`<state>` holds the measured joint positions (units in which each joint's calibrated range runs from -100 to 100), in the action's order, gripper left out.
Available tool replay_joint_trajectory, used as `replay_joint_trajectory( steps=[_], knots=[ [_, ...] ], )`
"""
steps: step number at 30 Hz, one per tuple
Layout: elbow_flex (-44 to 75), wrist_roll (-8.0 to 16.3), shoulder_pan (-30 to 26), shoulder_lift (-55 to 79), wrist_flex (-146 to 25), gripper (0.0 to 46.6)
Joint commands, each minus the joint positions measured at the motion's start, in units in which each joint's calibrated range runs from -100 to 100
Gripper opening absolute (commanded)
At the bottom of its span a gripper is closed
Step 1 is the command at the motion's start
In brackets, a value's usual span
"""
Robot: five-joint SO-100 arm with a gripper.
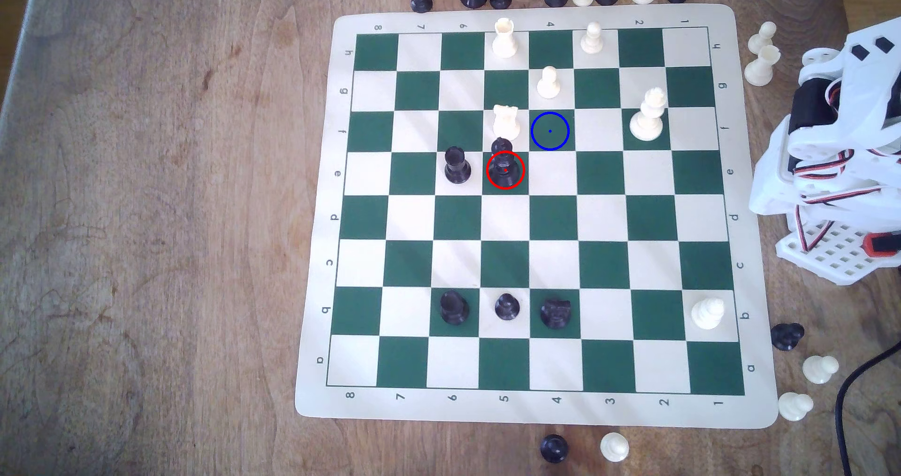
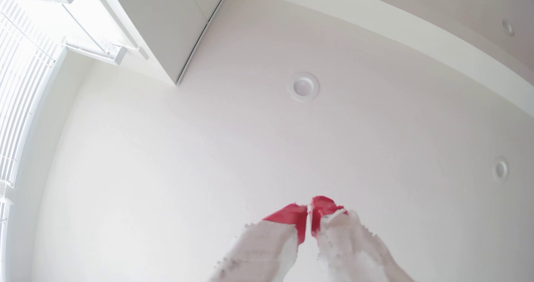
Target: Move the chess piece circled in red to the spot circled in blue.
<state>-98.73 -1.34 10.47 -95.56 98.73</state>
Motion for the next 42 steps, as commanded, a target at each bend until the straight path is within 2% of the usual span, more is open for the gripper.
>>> replay_joint_trajectory(
  steps=[1,7,16,21,23,25,31,34,38,42],
  knots=[
    [-1.17,-0.15,0.6,-0.28,0.7,0.2],
    [-1.17,-0.15,2.32,-0.28,-15.84,0.2],
    [6.53,0.24,3.72,-0.28,-73.25,0.2],
    [14.78,0.29,4.58,-0.28,-97.33,0.2],
    [19.22,0.39,4.27,-0.2,-112.07,0.7],
    [20.77,2.0,3.18,0.4,-116.42,1.1],
    [42.71,2.2,-1.99,23.66,-137.46,0.3],
    [49.69,2.25,-2.53,31.47,-143.36,0.3],
    [59.48,4.15,-3.39,42.76,-150.4,0.3],
    [69.18,7.13,-5.27,53.2,-157.69,0.5]
  ],
)
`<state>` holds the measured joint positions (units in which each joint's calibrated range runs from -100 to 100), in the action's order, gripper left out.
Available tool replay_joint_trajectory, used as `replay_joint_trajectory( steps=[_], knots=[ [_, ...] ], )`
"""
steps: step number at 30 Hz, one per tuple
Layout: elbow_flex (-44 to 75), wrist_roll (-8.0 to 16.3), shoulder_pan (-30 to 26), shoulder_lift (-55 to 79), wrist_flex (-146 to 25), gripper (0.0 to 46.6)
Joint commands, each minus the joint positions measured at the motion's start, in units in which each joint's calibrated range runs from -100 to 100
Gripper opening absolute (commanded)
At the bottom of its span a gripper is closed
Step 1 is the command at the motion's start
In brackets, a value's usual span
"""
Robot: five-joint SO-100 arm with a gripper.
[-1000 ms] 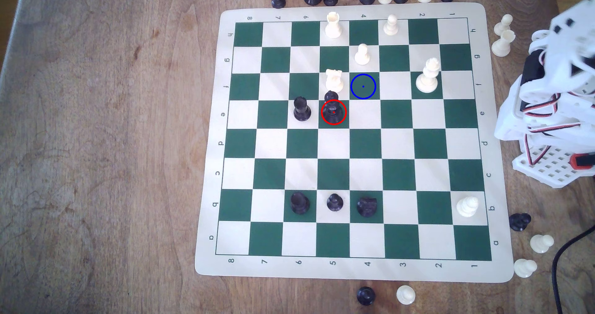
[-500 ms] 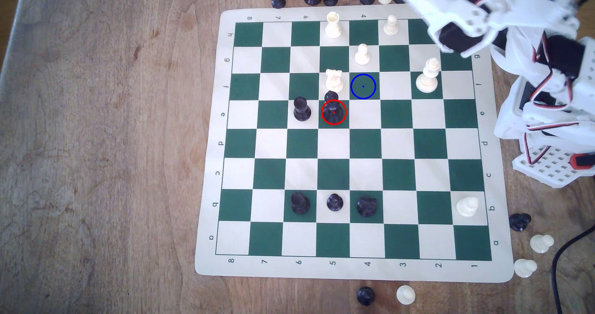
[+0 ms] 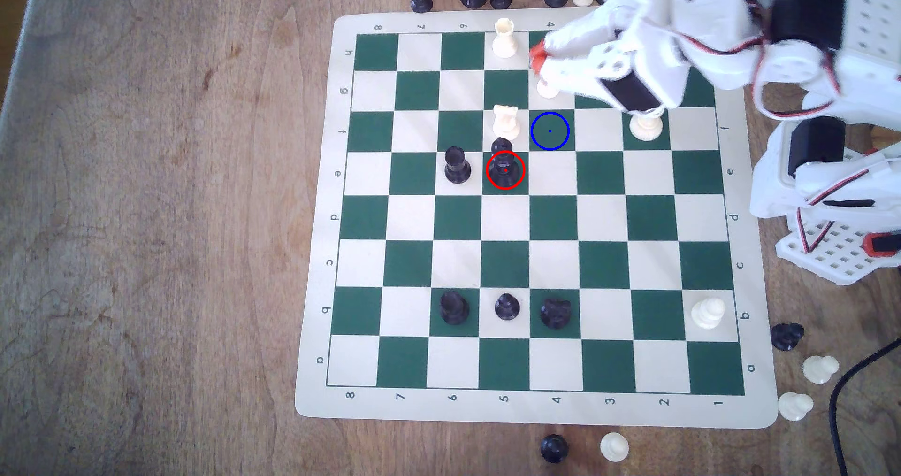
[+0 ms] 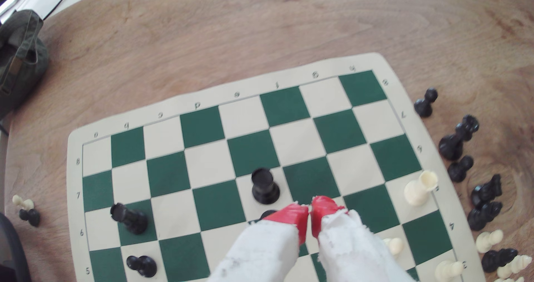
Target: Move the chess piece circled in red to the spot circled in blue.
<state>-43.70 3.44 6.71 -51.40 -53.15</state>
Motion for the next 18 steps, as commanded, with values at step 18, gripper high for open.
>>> replay_joint_trajectory(
  steps=[18],
  knots=[
    [19.13,4.25,-1.12,28.82,-4.67,13.5]
  ],
)
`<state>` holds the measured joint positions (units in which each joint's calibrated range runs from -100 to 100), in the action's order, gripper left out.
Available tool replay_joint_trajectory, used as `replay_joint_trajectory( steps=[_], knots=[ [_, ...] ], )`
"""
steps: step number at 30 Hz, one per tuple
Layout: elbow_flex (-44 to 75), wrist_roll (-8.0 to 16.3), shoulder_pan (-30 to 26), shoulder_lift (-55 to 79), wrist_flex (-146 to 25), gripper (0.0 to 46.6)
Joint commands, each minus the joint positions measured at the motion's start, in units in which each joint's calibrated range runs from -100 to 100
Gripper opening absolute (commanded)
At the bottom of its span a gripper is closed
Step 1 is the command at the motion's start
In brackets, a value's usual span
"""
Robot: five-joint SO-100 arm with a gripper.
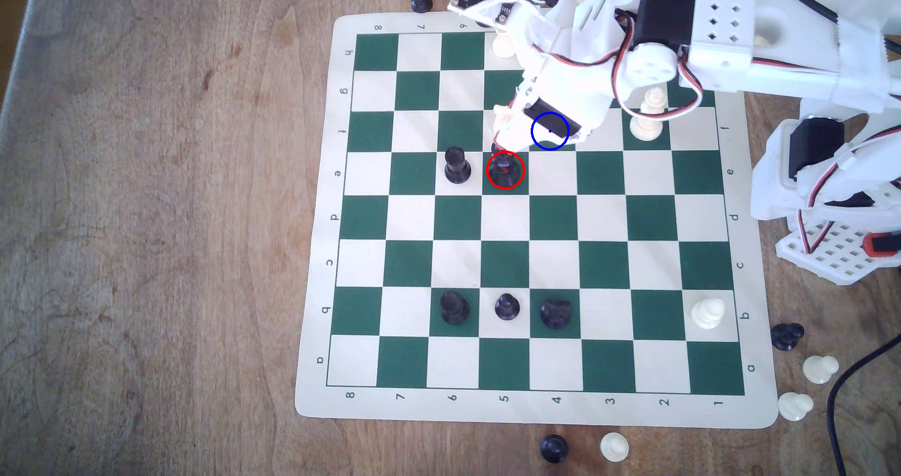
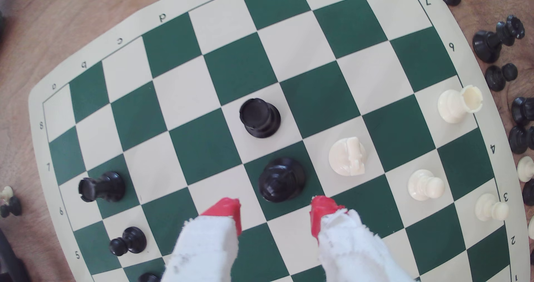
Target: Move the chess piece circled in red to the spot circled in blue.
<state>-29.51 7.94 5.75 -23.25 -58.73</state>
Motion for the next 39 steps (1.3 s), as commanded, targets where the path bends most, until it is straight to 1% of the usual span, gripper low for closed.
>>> replay_joint_trajectory(
  steps=[1,5,6,10,28,39],
  knots=[
    [5.03,-0.24,-0.39,1.94,0.99,13.8],
    [5.39,-0.2,-0.47,4.24,2.62,14.9],
    [5.48,-0.05,-0.47,4.91,3.52,15.9],
    [5.94,-0.2,-0.71,6.36,4.83,16.5],
    [5.39,-0.49,-0.71,12.22,7.13,15.5],
    [5.3,-0.54,-0.79,13.32,8.36,14.3]
  ],
)
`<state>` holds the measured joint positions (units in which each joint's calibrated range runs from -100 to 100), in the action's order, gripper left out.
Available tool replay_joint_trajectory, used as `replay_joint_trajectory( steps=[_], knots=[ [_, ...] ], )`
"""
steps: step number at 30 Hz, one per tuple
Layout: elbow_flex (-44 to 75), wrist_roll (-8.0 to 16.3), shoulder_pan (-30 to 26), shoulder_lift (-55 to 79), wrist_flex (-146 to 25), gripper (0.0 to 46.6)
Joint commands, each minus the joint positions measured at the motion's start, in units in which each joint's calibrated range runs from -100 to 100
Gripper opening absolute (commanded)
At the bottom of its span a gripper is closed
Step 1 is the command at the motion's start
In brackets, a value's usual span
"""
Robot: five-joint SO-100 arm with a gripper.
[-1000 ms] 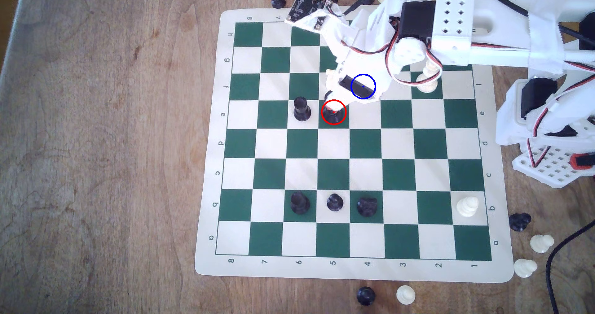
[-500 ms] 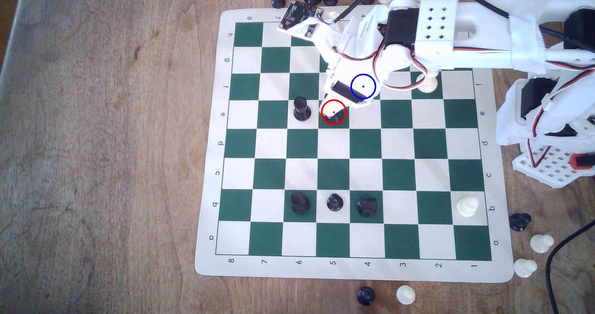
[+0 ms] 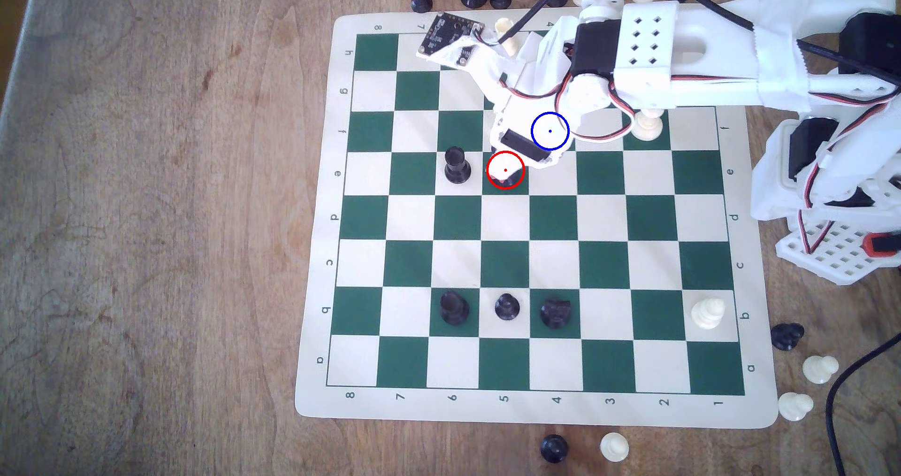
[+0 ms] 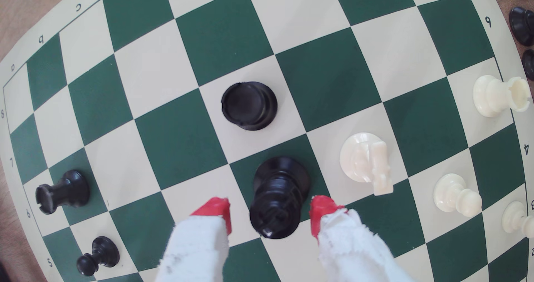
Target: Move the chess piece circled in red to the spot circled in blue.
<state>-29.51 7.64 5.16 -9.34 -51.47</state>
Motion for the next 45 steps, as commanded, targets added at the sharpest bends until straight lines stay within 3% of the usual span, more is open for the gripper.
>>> replay_joint_trajectory(
  steps=[1,8,16,29,35,45],
  knots=[
    [5.3,-0.24,-0.27,-0.42,1.11,14.1],
    [5.66,-0.1,-0.98,-0.25,1.27,13.0],
    [5.75,-0.2,-1.29,0.6,1.27,5.9],
    [6.48,-0.29,-1.68,-7.47,-0.29,4.5],
    [5.84,-1.9,-1.45,-15.62,-3.64,4.3],
    [-4.94,-5.71,4.42,-22.24,-4.63,4.0]
  ],
)
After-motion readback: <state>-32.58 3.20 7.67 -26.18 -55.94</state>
